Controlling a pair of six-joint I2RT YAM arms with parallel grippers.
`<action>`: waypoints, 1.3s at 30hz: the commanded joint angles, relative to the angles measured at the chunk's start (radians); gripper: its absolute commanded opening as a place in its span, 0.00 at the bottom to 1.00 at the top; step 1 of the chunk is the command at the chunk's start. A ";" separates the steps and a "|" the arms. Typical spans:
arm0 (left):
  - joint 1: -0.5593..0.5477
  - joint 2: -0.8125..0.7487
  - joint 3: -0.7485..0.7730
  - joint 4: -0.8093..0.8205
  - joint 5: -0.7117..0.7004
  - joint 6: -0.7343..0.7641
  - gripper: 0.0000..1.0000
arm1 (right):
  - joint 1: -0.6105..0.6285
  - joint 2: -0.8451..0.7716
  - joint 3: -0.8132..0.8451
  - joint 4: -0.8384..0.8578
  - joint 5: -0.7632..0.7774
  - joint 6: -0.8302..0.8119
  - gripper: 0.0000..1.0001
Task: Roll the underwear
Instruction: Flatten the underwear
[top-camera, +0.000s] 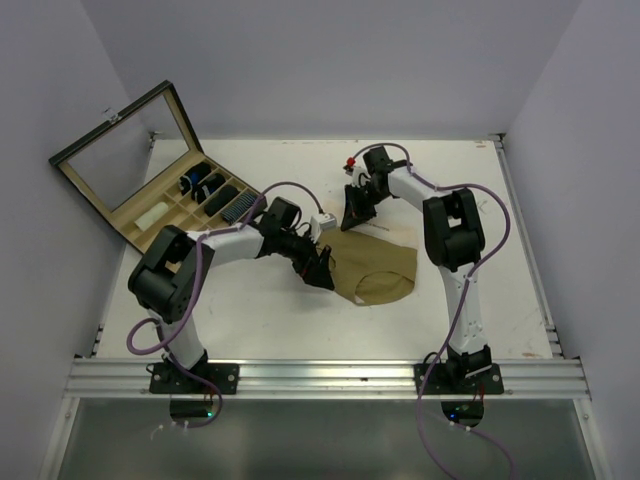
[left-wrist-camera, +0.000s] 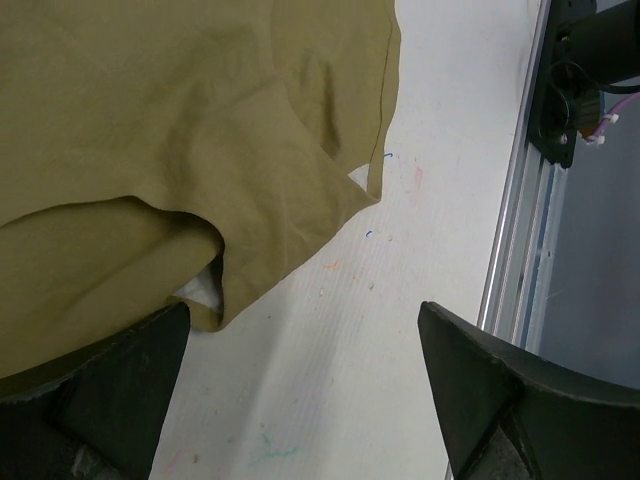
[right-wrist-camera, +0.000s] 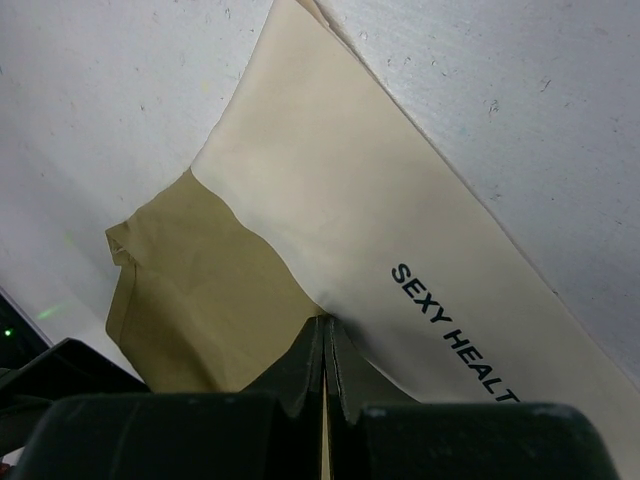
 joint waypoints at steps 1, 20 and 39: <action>-0.007 -0.011 0.045 0.030 0.009 0.013 1.00 | 0.008 0.005 0.031 -0.005 0.021 -0.015 0.00; -0.011 -0.022 0.074 -0.038 0.056 0.047 0.97 | 0.010 0.022 0.057 -0.025 0.032 -0.024 0.00; -0.031 0.000 0.038 -0.047 0.029 0.082 0.96 | 0.010 0.031 0.063 -0.032 0.038 -0.027 0.00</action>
